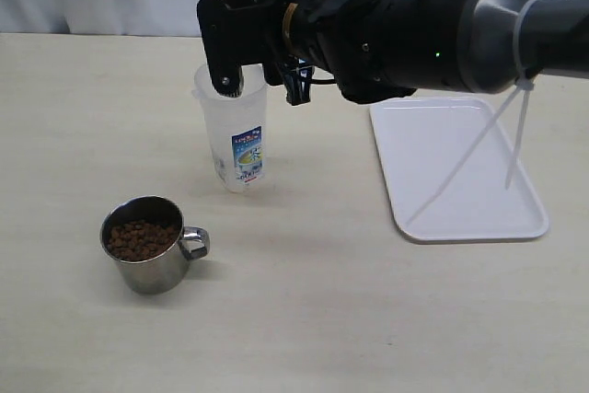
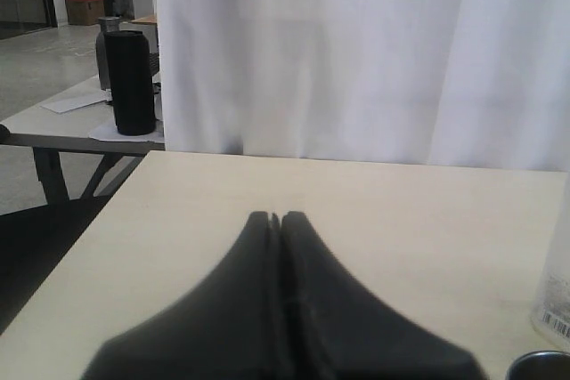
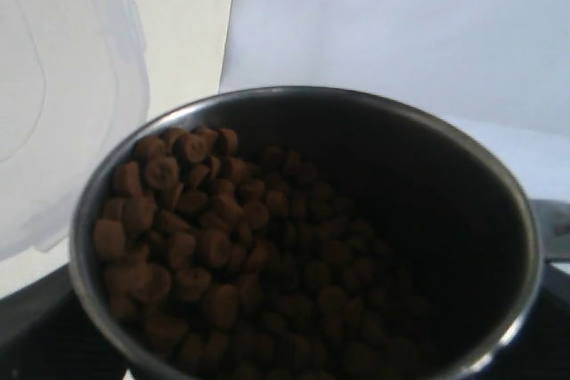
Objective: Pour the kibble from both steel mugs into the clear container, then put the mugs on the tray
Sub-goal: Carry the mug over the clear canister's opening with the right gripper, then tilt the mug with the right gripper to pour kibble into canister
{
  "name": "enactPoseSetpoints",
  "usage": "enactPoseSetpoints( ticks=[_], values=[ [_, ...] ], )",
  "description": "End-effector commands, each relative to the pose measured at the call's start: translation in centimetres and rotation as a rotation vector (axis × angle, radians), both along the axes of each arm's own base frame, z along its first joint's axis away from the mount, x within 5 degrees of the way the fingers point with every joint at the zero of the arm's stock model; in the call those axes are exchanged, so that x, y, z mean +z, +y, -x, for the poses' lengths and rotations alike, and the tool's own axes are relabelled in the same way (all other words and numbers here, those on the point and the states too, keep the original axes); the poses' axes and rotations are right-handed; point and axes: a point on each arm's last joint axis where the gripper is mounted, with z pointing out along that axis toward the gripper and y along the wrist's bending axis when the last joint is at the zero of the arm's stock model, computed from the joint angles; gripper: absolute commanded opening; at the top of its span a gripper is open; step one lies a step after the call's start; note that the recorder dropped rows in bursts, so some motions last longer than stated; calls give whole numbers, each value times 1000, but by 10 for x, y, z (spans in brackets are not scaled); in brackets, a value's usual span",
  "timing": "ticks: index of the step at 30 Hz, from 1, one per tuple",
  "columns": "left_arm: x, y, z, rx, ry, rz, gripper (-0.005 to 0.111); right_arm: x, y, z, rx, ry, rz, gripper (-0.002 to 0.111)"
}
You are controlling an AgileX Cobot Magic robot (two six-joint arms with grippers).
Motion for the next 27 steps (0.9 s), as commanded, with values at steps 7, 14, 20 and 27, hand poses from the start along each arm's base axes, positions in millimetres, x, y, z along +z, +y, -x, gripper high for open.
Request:
enactPoseSetpoints(
  ticks=[7,14,20,27],
  values=[
    [0,0,0,-8,-11,5,0,7,1,0,51,-75,93,5],
    [0,0,0,-8,-13,5,0,7,1,0,66,-90,119,5],
    [0,0,0,-7,-13,2,0,6,5,3,156,-118,192,5],
    [0,0,0,-7,-13,2,0,6,4,3,153,-133,215,5]
  ],
)
